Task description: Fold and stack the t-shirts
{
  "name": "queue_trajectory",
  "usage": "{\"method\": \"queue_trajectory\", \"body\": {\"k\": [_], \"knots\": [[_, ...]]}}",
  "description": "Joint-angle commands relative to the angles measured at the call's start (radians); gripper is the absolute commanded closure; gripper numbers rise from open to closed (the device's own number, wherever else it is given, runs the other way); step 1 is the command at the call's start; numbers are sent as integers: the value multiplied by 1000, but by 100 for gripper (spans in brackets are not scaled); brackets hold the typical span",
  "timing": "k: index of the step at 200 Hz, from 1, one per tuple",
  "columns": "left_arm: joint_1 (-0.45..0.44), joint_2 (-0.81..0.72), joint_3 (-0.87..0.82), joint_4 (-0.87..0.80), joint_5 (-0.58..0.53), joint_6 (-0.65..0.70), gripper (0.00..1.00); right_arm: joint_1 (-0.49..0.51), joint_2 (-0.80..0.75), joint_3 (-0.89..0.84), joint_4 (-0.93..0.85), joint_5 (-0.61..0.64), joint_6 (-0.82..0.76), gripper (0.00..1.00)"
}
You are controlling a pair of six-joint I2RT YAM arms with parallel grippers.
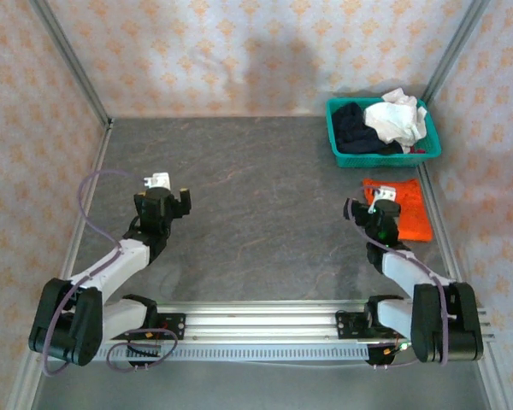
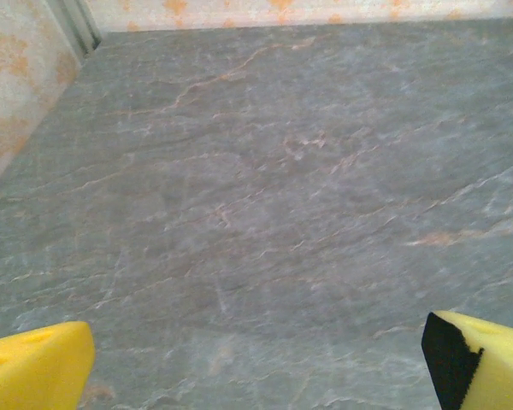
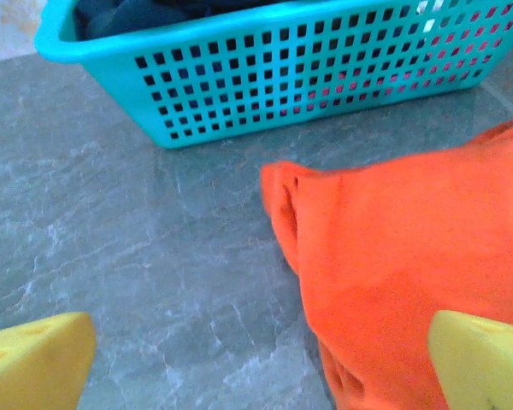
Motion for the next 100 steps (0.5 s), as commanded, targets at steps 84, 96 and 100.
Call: {"method": "queue_trajectory", "body": {"k": [84, 96, 100], "knots": [[136, 316, 28, 377, 224, 36, 0, 1, 331, 48, 392, -42, -28, 0], [137, 322, 31, 372, 226, 33, 0, 1, 336, 68, 360, -49, -31, 1], [137, 325, 30, 380, 225, 33, 0, 2, 332, 80, 334, -41, -30, 1]]}}
